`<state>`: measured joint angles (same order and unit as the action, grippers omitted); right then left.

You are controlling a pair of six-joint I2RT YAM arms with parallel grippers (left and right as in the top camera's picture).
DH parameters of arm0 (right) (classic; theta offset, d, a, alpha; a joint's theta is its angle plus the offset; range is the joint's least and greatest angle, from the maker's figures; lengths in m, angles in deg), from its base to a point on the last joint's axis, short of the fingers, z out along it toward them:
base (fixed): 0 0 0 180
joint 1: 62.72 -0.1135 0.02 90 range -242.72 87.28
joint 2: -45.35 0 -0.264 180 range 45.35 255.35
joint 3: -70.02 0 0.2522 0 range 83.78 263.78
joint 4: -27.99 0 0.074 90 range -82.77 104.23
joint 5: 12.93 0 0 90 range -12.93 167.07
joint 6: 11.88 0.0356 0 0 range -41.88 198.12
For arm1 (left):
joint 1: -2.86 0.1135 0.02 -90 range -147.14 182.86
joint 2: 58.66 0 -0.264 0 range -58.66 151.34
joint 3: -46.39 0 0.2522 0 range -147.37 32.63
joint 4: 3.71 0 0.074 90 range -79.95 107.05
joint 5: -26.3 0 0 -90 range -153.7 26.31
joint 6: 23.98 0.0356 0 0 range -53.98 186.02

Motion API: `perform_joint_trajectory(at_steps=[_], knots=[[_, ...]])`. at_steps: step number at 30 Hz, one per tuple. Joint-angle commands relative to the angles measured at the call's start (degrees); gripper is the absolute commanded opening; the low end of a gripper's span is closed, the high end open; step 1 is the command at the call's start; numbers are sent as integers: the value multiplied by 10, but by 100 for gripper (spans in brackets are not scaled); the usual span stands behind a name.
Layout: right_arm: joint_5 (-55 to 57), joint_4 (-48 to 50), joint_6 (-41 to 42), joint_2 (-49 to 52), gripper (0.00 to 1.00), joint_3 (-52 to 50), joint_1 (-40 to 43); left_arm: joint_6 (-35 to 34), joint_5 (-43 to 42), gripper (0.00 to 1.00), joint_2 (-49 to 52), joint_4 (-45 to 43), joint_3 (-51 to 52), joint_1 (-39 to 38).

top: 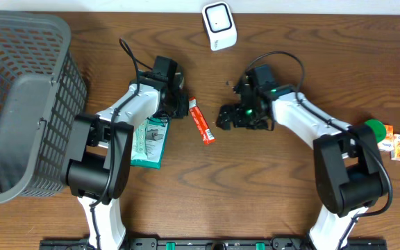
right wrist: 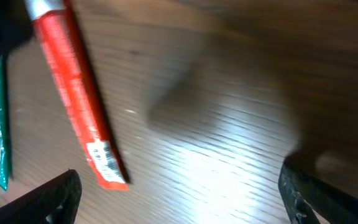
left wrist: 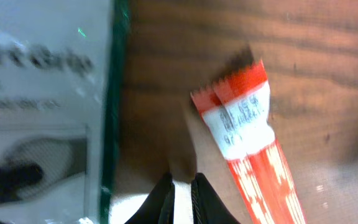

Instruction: Scan the item barcode

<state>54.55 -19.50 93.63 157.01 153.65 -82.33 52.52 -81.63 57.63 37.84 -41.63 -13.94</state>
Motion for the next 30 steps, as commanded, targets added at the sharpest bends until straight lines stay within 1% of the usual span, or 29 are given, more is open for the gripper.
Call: perform_joint_trajectory(at_steps=[1, 2, 3, 4, 5, 6, 7, 10, 12, 15, 18, 19, 21, 26, 30], knots=[[-64, -9, 6, 28, 91, -22, 36, -2, 3, 14, 21, 49, 18, -16], [-118, -2, -16, 28, 77, -21, 37, -1, 13, 13, 21, 56, 18, -16], [-149, 5, -39, 28, 58, -21, 37, -2, 26, 13, 21, 61, 18, -16], [-167, 13, -50, 28, 39, -21, 34, -2, 42, 13, 21, 66, 18, -14], [-170, 21, -54, 28, 13, -21, 30, -2, 54, 11, 20, 70, 18, -12], [-170, 27, -54, 28, 3, -21, 24, -2, 66, 7, 19, 74, 18, -9], [-170, 34, -63, 28, 1, -21, 15, -6, 74, 7, 19, 78, 18, -5], [-167, 58, -64, 28, 1, -21, -18, -6, 75, 7, 12, 84, 18, 10], [-146, 66, -58, 28, 1, -22, -43, -6, 75, 8, 5, 84, 18, 22], [-50, 67, -4, 28, 1, -22, -85, -6, 75, 7, -8, 84, 18, 37], [24, 72, 17, 28, 1, -22, -126, -5, 75, 7, -13, 84, 18, 47], [49, 86, 28, 28, 1, -22, -151, -5, 75, 8, -13, 84, 18, 50], [70, 99, 29, 28, 2, -22, -173, -1, 75, 8, -13, 84, 18, 50], [186, 101, 29, 28, 6, -22, -216, 3, 75, 7, -13, 84, 18, 50], [267, 75, 29, 28, 7, -22, -228, 3, 75, 7, -13, 85, 18, 50]])
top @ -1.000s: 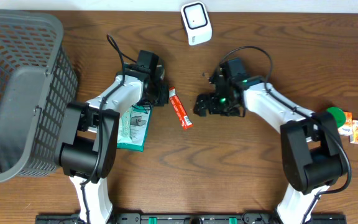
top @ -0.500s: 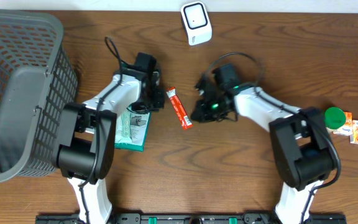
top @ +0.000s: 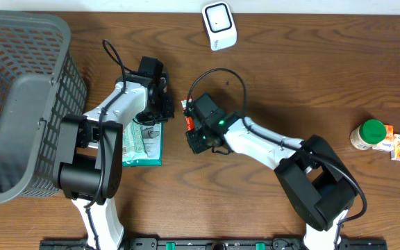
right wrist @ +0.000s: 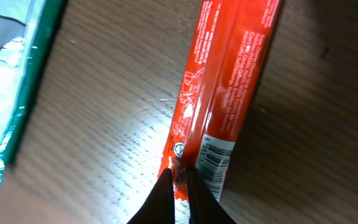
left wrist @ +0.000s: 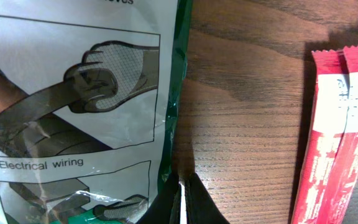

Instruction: Scan the item barcode

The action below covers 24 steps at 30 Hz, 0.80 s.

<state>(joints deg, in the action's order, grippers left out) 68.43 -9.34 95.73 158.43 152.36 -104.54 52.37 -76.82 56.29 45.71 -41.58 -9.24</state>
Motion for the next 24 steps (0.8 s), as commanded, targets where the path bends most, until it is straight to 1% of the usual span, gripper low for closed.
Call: perform_joint_trajectory(at_steps=[1, 4, 10, 14, 16, 18, 21, 22, 23, 24], knots=[[151, -41, 8, 14, 7, -9, -5, 5, 27, 7, 1, 7, 18, 3], [222, -87, 33, 14, 7, -9, 5, 5, 27, 7, 1, 10, 19, 1], [218, -110, 42, 14, 11, -9, 43, 33, 27, 7, 1, 11, 20, -25], [194, -107, 46, 14, 15, -9, 73, 49, 27, 8, 1, -6, 20, -52], [179, -107, 45, 14, 15, -9, 88, 50, 27, 8, 1, -31, 20, -65], [141, -105, 24, 14, 16, -9, 102, 50, 27, 8, 1, -65, 20, -75], [86, -105, 20, 14, 16, -9, 118, 50, 27, 8, 1, -133, 20, -88], [70, -105, 20, 14, 16, -9, 124, 50, 27, 9, 1, -172, 20, -94], [66, -106, 21, 14, 16, -9, 126, 41, 26, 8, 1, -211, 20, -101], [66, -106, 21, 14, 16, -9, 126, 30, 26, 8, 1, -229, 20, -104]])
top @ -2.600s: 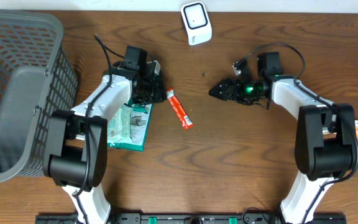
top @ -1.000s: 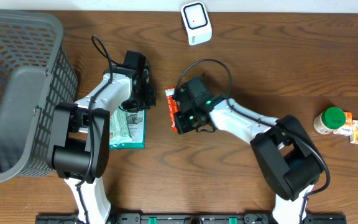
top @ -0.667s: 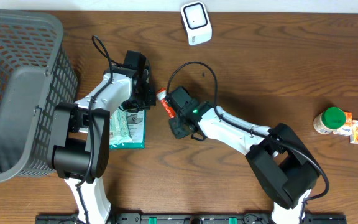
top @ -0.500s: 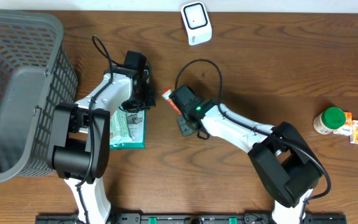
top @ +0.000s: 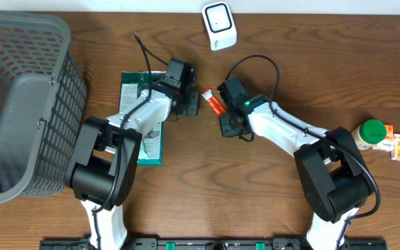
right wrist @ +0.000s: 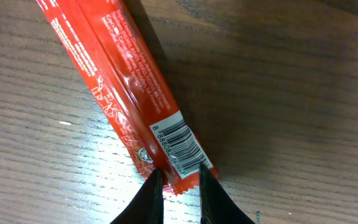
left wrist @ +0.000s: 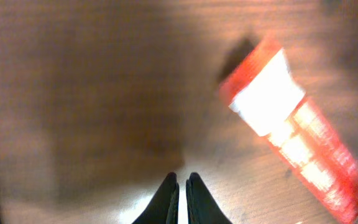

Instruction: Scan the item barcode

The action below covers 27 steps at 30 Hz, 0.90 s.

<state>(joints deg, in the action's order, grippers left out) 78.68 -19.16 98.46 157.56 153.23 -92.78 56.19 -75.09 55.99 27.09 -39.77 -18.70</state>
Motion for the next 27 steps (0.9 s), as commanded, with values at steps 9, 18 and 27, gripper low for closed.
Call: perform_joint_trajectory(at_steps=[9, 18, 27], knots=[[-37, -7, -7, 23, 17, -17, 6, -43, 3, 8, 13, -114, 2, -50], [-42, -7, -7, 23, 17, -17, 6, -42, 10, 13, 40, -120, 2, -68], [-43, -7, -7, 23, 21, -17, 10, -43, 10, 16, 52, -48, 2, -68]])
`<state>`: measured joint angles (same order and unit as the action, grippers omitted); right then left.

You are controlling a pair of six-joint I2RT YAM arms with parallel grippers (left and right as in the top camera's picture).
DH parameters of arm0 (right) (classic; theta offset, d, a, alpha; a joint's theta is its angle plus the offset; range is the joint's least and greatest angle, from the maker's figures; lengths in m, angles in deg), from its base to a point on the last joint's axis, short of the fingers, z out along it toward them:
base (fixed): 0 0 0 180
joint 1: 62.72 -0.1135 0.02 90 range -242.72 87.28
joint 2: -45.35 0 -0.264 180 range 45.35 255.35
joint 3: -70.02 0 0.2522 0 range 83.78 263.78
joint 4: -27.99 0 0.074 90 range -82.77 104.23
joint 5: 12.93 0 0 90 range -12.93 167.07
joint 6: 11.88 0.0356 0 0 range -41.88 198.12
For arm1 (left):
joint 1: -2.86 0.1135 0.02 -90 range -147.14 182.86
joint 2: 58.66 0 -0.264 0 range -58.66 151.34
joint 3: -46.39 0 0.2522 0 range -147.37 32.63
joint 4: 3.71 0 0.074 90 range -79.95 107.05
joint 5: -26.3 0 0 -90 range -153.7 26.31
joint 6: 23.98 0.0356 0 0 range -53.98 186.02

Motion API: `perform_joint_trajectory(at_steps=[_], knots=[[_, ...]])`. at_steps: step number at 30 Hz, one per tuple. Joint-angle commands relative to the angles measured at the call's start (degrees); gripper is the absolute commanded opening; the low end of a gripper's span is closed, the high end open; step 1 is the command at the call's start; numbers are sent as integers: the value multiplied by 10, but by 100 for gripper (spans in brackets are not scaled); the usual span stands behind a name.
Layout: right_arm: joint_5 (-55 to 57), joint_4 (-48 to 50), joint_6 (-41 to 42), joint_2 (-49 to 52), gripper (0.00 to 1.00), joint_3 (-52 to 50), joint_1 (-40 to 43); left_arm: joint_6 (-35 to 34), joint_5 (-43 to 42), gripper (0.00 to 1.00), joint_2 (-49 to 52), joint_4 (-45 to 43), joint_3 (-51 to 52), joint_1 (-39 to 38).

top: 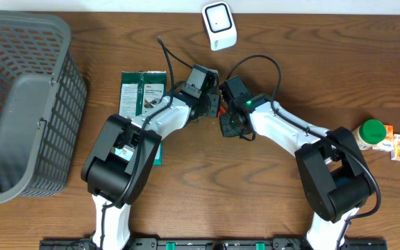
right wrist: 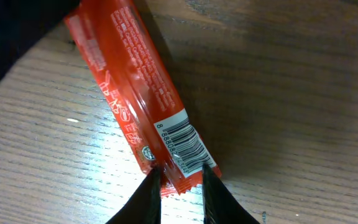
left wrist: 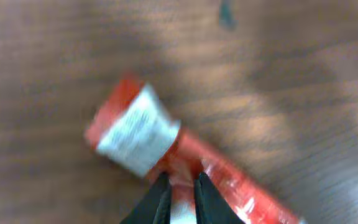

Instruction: Scan the item barcode

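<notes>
The red stick packet [right wrist: 129, 74] lies on the wooden table between both arms, a sliver of it showing in the overhead view [top: 218, 105]. Its barcode [right wrist: 180, 146] faces up at the end nearest my right gripper [right wrist: 180, 175], which is shut on that end. My left gripper [left wrist: 179, 179] is shut across the packet just behind its white label [left wrist: 138, 127]. From above, the left gripper [top: 211, 105] and right gripper [top: 227, 123] sit close together. The white scanner [top: 219, 26] stands at the table's far edge, above them.
A green pouch [top: 142, 92] lies left of the left arm. A grey mesh basket [top: 19, 104] fills the left side. A green-lidded jar [top: 371, 134] and small orange boxes [top: 398, 144] sit at the right edge.
My left gripper was beside the packet's white end with nothing in it; now it is to the right, shut on the packet. My right gripper holds the barcode end as before.
The packet first lay between the arms, with the right gripper open near it and the left by the green pouch. Then the right gripper was shut on its barcode end. Later packet and pouch lay farther up the table. Now both grippers hold the packet.
</notes>
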<state>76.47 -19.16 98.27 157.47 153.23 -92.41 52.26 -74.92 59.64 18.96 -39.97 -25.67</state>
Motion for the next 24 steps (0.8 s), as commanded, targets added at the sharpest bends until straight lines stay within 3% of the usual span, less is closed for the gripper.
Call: perform_joint_trajectory(at_steps=[1, 9, 14, 17, 18, 21, 24], knots=[[-16, -5, -5, 24, 22, -17, 10, -3, 8, 16, 15, 53, 4, 2], [-10, 43, -19, 24, 25, -16, 67, -10, -64, 17, 15, 195, 4, 0], [6, 80, -162, 24, 33, -16, 88, -17, -72, 17, -7, 246, 4, 0], [67, 81, -174, 22, 37, -13, 99, -15, -71, 17, -40, 258, 4, 0], [70, 81, -174, 21, 40, -9, 104, -12, -71, 17, -57, 257, 4, 0], [44, 77, -151, 14, 59, 7, 118, 3, -41, 17, -101, 235, 4, 0], [-58, 61, -133, 1, 67, 29, 130, 44, 17, 17, -130, 193, 4, 1]])
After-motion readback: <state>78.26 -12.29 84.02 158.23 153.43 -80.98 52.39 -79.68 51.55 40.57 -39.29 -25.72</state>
